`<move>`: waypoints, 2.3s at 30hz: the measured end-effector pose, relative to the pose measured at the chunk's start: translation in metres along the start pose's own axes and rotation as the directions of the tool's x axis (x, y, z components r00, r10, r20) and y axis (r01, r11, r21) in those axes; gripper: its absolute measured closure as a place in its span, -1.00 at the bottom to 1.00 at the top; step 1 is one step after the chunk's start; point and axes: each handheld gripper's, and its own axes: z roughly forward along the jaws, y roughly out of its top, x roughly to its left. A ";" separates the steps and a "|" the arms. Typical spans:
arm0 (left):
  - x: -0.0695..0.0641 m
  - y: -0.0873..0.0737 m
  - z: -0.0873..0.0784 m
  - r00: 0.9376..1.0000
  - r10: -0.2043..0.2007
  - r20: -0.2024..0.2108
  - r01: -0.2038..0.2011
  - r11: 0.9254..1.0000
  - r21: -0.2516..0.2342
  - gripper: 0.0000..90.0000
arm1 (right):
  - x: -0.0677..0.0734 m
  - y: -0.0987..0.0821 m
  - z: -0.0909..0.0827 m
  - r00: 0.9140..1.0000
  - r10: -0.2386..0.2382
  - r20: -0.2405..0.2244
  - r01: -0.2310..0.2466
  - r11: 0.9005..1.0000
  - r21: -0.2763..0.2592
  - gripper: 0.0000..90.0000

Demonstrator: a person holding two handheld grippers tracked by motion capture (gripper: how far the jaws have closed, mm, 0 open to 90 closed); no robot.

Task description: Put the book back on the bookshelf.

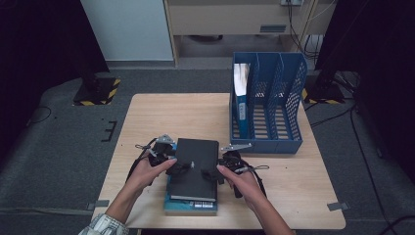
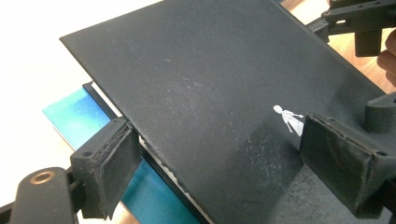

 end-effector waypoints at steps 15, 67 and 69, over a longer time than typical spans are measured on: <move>0.002 0.003 0.002 1.000 0.009 0.010 -0.009 1.000 0.011 -0.73 | -0.010 0.000 0.004 0.997 0.050 -0.053 -0.050 0.999 0.003 -1.00; 0.007 0.029 -0.062 0.997 0.059 -0.054 -0.065 0.992 -0.111 0.07 | 0.031 0.063 -0.025 0.985 -0.159 0.068 0.159 0.987 0.010 -0.53; 0.008 0.032 -0.065 0.995 0.067 -0.069 -0.075 0.991 -0.109 0.10 | 0.033 0.067 -0.024 0.983 -0.169 0.076 0.169 0.986 0.006 -0.52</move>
